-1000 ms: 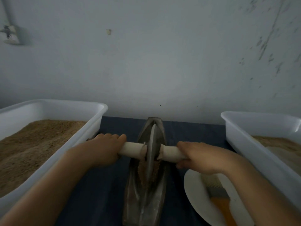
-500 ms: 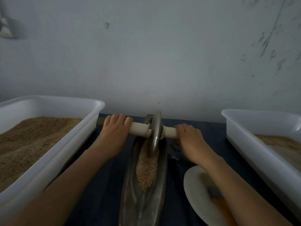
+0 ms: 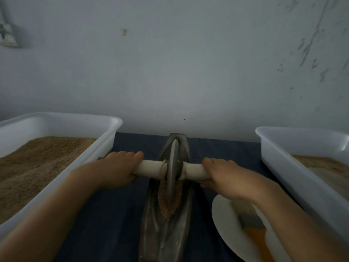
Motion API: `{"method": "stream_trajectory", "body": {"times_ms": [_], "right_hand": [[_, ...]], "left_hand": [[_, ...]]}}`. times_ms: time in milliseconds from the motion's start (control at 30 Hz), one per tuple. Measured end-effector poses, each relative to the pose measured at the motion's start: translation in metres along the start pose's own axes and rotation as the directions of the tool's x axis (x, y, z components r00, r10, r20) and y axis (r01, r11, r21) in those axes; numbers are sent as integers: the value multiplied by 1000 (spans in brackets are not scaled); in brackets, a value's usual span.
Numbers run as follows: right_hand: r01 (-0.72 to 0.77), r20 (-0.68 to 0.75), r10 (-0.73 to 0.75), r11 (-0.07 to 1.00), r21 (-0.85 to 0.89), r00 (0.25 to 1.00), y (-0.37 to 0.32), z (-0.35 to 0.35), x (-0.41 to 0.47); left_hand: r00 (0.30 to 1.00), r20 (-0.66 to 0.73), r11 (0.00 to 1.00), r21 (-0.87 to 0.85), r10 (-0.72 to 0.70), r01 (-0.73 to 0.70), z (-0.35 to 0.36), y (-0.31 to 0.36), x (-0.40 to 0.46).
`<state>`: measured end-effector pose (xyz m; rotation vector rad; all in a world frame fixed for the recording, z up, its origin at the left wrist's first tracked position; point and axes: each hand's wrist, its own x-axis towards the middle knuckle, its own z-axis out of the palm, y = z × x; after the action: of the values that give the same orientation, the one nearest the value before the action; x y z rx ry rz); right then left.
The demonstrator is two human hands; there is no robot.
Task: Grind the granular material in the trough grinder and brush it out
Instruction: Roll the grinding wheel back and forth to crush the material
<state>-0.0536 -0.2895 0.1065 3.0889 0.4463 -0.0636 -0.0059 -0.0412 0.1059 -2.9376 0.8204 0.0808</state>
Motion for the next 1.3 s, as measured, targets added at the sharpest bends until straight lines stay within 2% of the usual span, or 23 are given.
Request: {"method": "stream_trajectory", "body": {"times_ms": [67,133,267,367,433,567,633,733,833,967,1033,1133,1200,1300], "right_hand": [[17,152,-26,998,57,988,-4,-13,-13],[32,209,-47,997,74,977,-7,-19,-20],[6,109,-8,1000,19,994,-8,-11,-11],[-24,-87,18,998,-65,996,-2,1,5],[-44,-222,16,992,-122,975,4,12,16],[-95,-414,12,979,-182,910,11,24,35],[-110,-469,11,977,-184,883,12,25,40],[-104,-480,4,978,-181,877,10,25,41],[-88,-391,14,981,-173,920,11,25,34],[-55,-95,50,997,-50,994,9,11,17],[-31,46,28,998,55,999,5,-1,7],[13,199,-29,996,84,980,-1,-16,-6],[36,247,-53,997,74,967,-2,-21,-10],[17,241,-36,997,80,970,-2,-20,-9]], "left_hand": [[990,141,998,-60,29,-21,-8,1,-9],[977,210,993,-113,41,-18,-13,1,-14],[984,174,993,-118,29,-8,-8,0,-6],[999,44,997,-75,-17,20,2,-4,8],[993,-111,999,-19,-49,47,13,-8,19],[879,-471,996,12,-74,90,38,-12,41],[843,-525,993,-49,-113,103,45,-10,46],[834,-536,990,-104,-133,91,48,-10,45],[867,-493,997,-37,-71,61,42,-10,37],[940,-339,998,46,-27,46,24,-5,21],[979,-203,998,63,-3,16,12,0,10],[996,84,999,-41,20,-17,-7,1,-6],[979,199,995,-99,36,-16,-14,2,-13],[983,184,997,-84,18,-2,-13,3,-11]]}}
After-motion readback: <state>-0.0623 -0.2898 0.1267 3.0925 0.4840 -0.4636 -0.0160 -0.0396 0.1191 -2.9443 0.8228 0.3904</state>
